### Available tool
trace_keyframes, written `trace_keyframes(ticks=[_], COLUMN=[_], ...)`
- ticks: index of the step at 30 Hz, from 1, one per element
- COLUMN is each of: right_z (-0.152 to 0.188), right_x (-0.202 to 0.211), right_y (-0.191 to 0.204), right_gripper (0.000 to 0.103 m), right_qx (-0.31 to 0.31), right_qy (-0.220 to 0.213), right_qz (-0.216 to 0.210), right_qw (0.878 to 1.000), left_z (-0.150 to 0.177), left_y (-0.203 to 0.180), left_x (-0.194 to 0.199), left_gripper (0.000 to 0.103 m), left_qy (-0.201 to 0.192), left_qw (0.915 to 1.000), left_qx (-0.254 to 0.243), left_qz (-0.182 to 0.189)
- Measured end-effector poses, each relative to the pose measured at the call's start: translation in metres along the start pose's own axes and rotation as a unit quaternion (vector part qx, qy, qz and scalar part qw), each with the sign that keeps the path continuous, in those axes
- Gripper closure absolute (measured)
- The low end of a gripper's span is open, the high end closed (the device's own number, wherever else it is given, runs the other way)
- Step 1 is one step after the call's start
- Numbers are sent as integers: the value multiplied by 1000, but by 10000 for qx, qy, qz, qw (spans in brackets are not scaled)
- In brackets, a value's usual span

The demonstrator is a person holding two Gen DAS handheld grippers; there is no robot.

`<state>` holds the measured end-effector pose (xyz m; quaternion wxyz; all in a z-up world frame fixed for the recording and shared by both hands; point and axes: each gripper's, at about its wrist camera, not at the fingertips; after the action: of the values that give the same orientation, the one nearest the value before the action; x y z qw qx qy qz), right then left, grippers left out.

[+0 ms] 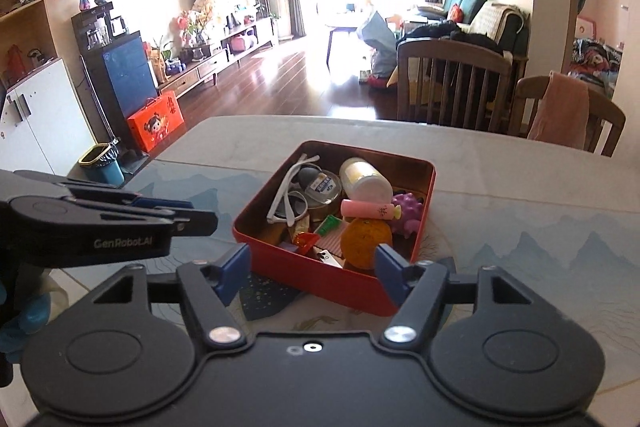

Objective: Organize rigid objects

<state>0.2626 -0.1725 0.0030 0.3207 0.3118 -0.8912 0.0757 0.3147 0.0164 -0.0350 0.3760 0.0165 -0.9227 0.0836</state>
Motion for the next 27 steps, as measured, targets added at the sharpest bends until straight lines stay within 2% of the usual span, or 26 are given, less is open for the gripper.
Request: trace_keyframes(ticks=[2, 4, 5, 6, 11, 14, 16, 24, 27], right_z=[1, 3, 3, 4, 7, 12, 13, 22, 23], right_x=[6, 13, 16, 19, 36, 47, 51, 63, 68], right_y=[3, 5, 6, 7, 14, 18, 19, 26, 28], right_gripper=[27, 23, 22, 20, 6, 1, 0, 0, 0], right_qx=[17, 2, -5, -3, 22, 22, -25, -96, -146], right_qy=[-59, -124, -163, -195, -426, -578, -615, -702, -761], right_qz=[20, 53, 68, 84, 135, 221, 264, 340, 409], right_qw=[10000, 9999, 9998, 9998, 9990, 9981, 9978, 9969, 9962], left_z=[4, 8, 10, 13, 21, 26, 31, 45, 49], left_y=[1, 1, 2, 2, 4, 5, 5, 6, 6], left_x=[7, 14, 18, 23, 40, 51, 58, 76, 83], left_gripper=[78, 64, 47, 38, 37, 28, 23, 15, 7], left_qy=[-1, -47, -87, -151, -260, -329, -376, -302, -333], left_qw=[10000, 10000, 9999, 9999, 9996, 9994, 9992, 9994, 9993], left_qx=[40, 52, 46, 46, 105, 119, 135, 194, 177], left_qz=[28, 28, 32, 27, 46, 15, -6, -13, -81])
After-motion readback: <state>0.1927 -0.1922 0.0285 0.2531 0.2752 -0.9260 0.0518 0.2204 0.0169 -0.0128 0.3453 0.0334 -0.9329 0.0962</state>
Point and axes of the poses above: each gripper's, at about its wrist camera, not at the fingertips, and x roughly against the way its jaws point, y to its left, z to its underside, and after that the axes turned 3 degrees about x, right-handed
